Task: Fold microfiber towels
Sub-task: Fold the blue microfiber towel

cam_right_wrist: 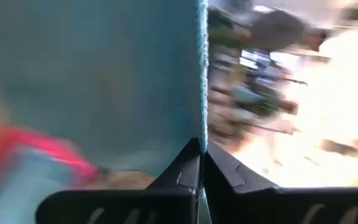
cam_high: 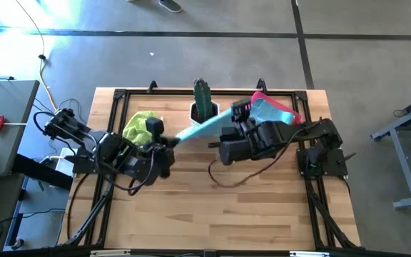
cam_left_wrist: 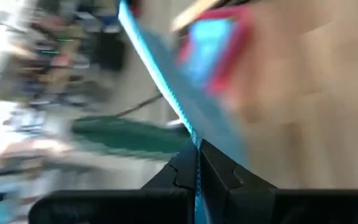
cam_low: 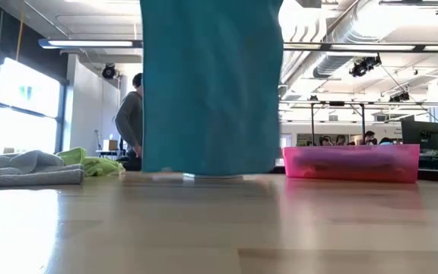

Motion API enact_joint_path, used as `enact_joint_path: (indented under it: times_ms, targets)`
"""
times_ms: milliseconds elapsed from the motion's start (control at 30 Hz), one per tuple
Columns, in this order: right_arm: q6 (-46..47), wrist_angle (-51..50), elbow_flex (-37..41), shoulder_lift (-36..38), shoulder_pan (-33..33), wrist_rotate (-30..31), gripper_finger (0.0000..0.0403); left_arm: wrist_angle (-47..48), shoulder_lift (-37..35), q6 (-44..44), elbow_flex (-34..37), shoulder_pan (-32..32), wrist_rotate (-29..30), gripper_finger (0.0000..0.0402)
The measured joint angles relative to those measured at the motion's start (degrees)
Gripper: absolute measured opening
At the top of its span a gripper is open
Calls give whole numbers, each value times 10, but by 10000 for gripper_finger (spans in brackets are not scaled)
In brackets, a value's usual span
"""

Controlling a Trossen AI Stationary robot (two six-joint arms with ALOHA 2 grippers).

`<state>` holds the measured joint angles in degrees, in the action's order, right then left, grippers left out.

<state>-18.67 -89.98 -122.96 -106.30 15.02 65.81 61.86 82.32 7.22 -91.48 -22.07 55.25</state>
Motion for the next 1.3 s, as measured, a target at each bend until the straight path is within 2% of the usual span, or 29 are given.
enact_joint_path:
  times_ms: [67, 133, 200, 233, 300, 433, 700, 867, 933, 1167, 1300]
  targets:
    - [57, 0, 0, 0, 9, -125, 0, 1, 0, -53, 0, -10, -71, 0]
    - [160, 1, 1, 0, 17, -292, 0, 0, 1, -125, 0, -19, -144, 0]
    - [256, 8, 20, 0, 25, -451, 0, -1, 15, -225, -1, -24, -193, 0]
    - [280, 12, 39, 0, 32, -506, 0, 0, 26, -272, -1, -28, -209, 0]
    - [289, 30, 91, -2, 53, -555, 0, 2, 53, -344, 0, -40, -234, 0]
    - [319, 87, 200, -3, 101, -617, 0, -8, 123, -403, 0, -71, -275, 0]
    - [347, 316, 358, -3, 181, -691, 0, -120, 260, -446, 0, -125, -386, 0]
    - [332, 354, 380, -3, 191, -693, 0, -191, 284, -446, 0, -137, -426, 0]
    - [309, 353, 380, -3, 187, -677, 0, -179, 284, -446, 0, -136, -414, 0]
    - [245, 338, 380, -3, 138, -563, 0, -55, 287, -449, 0, -119, -329, 0]
    - [214, 329, 380, -3, 94, -547, 0, -2, 288, -456, 1, -100, -290, 0]
